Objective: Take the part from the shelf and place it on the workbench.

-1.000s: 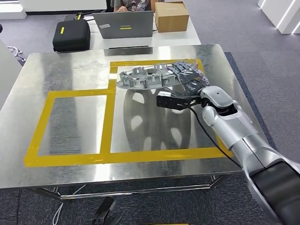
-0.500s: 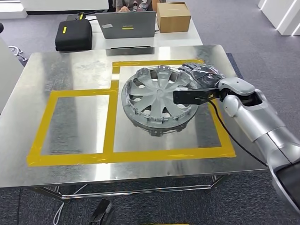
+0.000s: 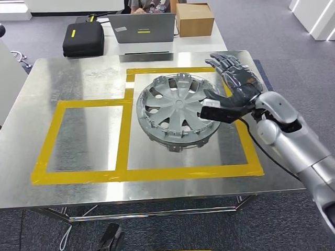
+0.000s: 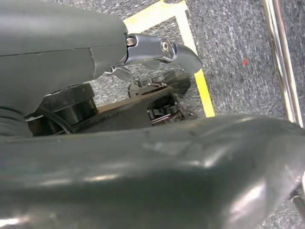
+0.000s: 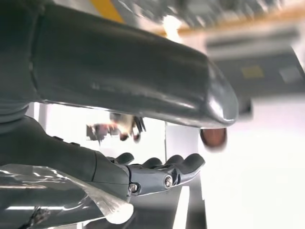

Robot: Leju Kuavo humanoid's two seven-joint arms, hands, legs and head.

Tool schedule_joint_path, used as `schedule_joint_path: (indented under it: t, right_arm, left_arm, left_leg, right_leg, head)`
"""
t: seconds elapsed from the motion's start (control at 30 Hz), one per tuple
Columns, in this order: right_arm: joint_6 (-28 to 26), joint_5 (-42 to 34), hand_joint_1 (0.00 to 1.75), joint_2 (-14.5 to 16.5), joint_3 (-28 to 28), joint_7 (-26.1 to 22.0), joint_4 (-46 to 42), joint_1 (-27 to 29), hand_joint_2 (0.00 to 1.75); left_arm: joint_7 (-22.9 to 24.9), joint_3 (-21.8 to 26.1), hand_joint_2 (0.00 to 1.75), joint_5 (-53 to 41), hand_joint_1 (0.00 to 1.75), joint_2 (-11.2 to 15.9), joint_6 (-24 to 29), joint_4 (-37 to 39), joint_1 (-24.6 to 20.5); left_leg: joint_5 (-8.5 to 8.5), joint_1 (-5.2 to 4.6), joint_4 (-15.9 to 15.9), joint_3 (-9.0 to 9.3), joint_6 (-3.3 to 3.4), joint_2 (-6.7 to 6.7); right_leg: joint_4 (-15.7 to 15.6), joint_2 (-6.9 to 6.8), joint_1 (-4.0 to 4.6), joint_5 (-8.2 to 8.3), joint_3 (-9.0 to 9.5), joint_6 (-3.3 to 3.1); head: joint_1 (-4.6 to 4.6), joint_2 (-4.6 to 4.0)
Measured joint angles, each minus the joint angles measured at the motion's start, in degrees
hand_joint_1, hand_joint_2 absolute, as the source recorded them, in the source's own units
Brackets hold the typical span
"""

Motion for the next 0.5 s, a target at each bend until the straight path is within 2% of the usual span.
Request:
schedule_joint_path:
  t: [0.1,0.23,0.33,0.5]
  right_arm:
    - [-10.66,1.53,0.0,3.21,-6.86,-4.47,-10.14,13.24,0.0]
    - [-15.28,1.37,0.0,7.47,-11.19,-7.96,-21.17,26.71,0.0]
    - [-15.58,1.04,0.0,9.0,-13.13,-8.23,-25.9,31.81,0.0]
    - [-15.33,0.81,0.0,9.98,-15.29,-8.23,-29.6,34.86,0.0]
  left_arm:
    - [-0.29,-0.02,0.0,1.18,0.0,-0.24,0.65,0.0,0.19]
    - [-0.53,-0.02,0.0,2.21,0.0,-0.44,0.93,0.0,0.5]
    - [-0.66,-0.02,0.0,2.27,0.0,-0.44,0.95,0.0,0.79]
    - [-0.71,-0.02,0.0,2.47,0.0,-0.44,0.94,0.0,0.84]
  left_leg:
    - [-0.12,0.01,-0.02,0.0,0.02,-0.1]
    - [-0.2,0.02,-0.05,-0.02,0.01,-0.28]
    - [-0.24,0.02,-0.07,-0.02,-0.06,-0.28]
    - [-0.24,-0.03,-0.06,-0.02,-0.06,-0.26]
  right_leg:
    - [-0.01,-0.07,0.02,-0.14,0.03,0.02]
    - [-0.01,-0.24,0.02,-0.35,0.02,-0.07]
    - [-0.01,-0.16,0.02,-0.38,0.0,-0.1]
    - [-0.02,-0.12,-0.03,-0.34,-0.01,-0.06]
  head:
    - [-0.02,0.0]
    - [-0.03,0.0]
    - [-0.03,0.0]
    - [-0.01,0.0]
